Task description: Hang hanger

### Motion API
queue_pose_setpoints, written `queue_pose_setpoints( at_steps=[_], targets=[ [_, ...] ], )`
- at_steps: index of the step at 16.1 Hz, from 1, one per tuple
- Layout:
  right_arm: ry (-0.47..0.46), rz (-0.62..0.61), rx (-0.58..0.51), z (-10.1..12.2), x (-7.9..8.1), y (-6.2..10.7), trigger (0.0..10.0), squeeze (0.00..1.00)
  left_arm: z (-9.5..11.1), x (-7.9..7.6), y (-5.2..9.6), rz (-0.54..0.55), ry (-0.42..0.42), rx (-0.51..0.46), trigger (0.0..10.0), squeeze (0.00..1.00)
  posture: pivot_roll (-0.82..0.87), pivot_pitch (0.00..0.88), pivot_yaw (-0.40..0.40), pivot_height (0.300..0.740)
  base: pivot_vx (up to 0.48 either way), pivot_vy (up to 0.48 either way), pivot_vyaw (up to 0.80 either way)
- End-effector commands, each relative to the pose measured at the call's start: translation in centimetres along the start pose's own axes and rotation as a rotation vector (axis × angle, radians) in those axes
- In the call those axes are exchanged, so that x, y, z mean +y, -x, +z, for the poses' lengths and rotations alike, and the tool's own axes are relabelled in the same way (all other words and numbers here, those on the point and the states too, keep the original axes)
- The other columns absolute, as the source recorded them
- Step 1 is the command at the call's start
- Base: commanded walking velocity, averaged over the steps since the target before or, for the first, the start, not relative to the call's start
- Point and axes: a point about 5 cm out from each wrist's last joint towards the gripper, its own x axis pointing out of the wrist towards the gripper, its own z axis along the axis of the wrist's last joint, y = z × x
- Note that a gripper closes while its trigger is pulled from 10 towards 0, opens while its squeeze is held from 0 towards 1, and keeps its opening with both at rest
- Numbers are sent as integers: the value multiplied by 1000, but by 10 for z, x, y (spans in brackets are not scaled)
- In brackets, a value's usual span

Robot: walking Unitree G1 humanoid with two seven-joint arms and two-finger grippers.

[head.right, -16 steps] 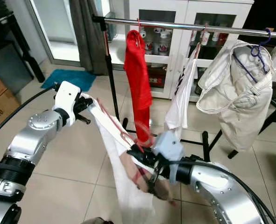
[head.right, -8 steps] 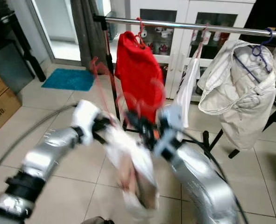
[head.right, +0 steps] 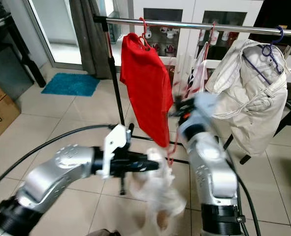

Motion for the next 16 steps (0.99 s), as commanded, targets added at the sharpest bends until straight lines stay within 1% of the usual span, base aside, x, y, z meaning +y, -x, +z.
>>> queue_pose_setpoints(
  at_steps=[1,2,3,4,5,6,7,8,9,10,11,12,13,14,15,16],
  targets=[
    [-63,-63,-54,5,-9,1,0,0,0,3,8,48,-8,15,0,0,-127,0,69,740,0,0,0],
    [-195,-135,-173,15,-21,4,0,0,-9,2,20,93,38,39,0,0,-131,0,73,740,0,0,0],
    [-233,-155,-203,17,-24,6,0,0,-11,2,23,120,59,45,0,0,-134,0,78,740,0,0,0],
    [-260,-169,-230,19,-29,7,0,0,-19,7,32,229,97,67,0,0,-134,0,77,740,0,0,0],
    [-245,-161,-221,18,-30,8,0,0,-22,10,35,275,106,76,0,0,-133,0,74,740,0,0,0],
    [-140,-91,-88,5,-24,14,2431,0,-31,29,45,517,172,67,0,0,-127,0,65,740,0,0,0],
    [-97,-76,-50,0,-22,20,10000,0,-31,44,53,701,204,-18,3098,0,-125,0,61,740,0,0,0],
    [-31,-54,29,-11,-19,29,10000,0,-26,50,57,796,237,-113,9333,0,-124,0,58,740,0,0,0],
    [38,-72,91,-23,-18,39,10000,0,-24,51,58,856,285,-196,10000,0,-126,0,59,740,0,0,-563],
    [49,-107,101,-31,-15,47,10000,0,-35,52,60,1004,351,-191,10000,0,-145,0,75,740,0,0,-800],
    [27,-122,104,-33,-13,48,10000,0,-42,50,58,1054,464,-235,10000,0,-143,0,73,740,0,0,-800],
    [24,-136,103,-32,-13,47,10000,0,-38,49,55,1026,436,-261,10000,0,-145,0,67,740,0,0,-800],
    [53,-167,94,-32,-16,46,10000,0,-41,53,56,1097,399,-210,10000,0,-142,0,70,740,0,0,-800],
    [37,-193,116,-34,-18,49,10000,0,-51,52,53,1146,385,-89,10000,0,-131,0,57,740,0,0,-800],
    [53,-180,133,-36,-14,53,10000,0,-55,49,51,1173,375,-39,10000,0,-136,0,60,740,0,0,-800],
    [59,-174,136,-37,-12,55,10000,0,-53,49,49,1153,408,-107,10000,0,-134,0,66,740,0,0,-800]
  ],
)
